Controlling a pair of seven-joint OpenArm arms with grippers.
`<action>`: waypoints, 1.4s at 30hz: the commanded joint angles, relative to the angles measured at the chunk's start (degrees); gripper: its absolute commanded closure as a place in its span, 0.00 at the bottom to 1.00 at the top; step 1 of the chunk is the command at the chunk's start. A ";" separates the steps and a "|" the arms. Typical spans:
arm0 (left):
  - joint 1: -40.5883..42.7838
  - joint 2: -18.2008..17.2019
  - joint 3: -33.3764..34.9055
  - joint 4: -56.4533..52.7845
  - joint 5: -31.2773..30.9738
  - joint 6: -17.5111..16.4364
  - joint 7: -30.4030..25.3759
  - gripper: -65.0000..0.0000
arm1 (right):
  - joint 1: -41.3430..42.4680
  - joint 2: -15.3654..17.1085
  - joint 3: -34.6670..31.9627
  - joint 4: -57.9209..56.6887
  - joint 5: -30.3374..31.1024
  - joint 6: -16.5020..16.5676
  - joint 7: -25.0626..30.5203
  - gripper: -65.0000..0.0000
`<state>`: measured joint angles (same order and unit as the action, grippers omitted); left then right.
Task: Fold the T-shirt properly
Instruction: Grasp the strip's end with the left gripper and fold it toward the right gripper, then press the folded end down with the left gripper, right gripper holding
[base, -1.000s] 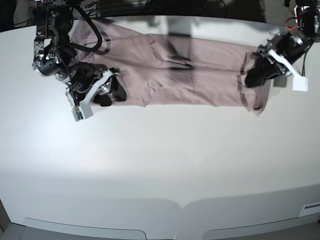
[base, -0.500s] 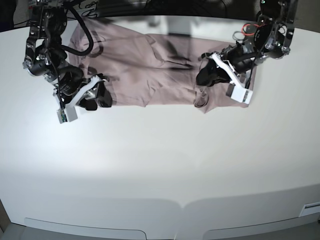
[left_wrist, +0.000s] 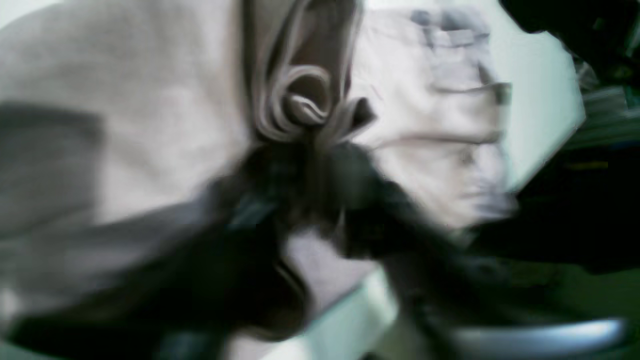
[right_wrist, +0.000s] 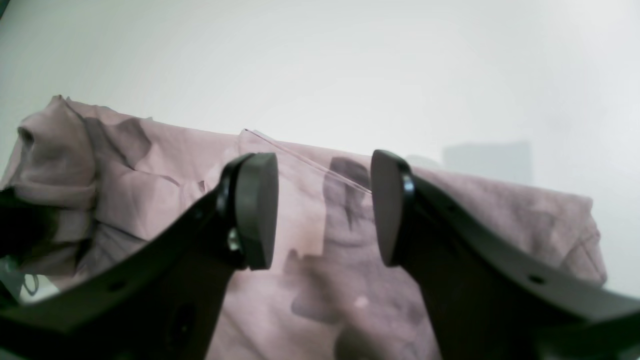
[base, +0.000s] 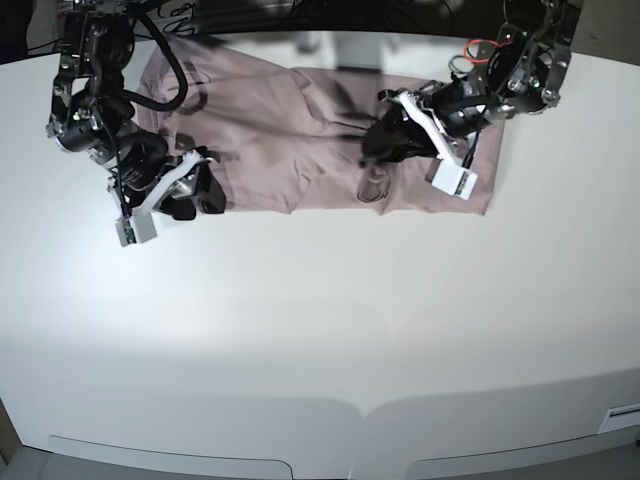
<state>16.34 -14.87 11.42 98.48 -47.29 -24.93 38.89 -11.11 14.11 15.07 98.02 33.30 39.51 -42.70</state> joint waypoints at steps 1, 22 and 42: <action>-0.52 -0.02 0.00 1.07 -2.47 -3.08 -1.18 0.58 | 0.66 0.50 0.31 0.94 1.14 0.49 1.14 0.53; -3.98 2.29 -11.37 2.89 7.06 -9.66 5.22 0.54 | 0.63 1.22 8.39 0.98 9.49 0.49 -5.97 0.53; -3.98 2.29 -20.72 2.86 6.95 -9.66 5.16 0.54 | -0.13 15.58 14.75 -14.03 29.33 -1.99 -32.37 0.53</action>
<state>12.99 -12.32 -9.02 100.16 -39.03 -34.13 45.21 -11.73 28.29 29.50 83.02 61.54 37.52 -75.35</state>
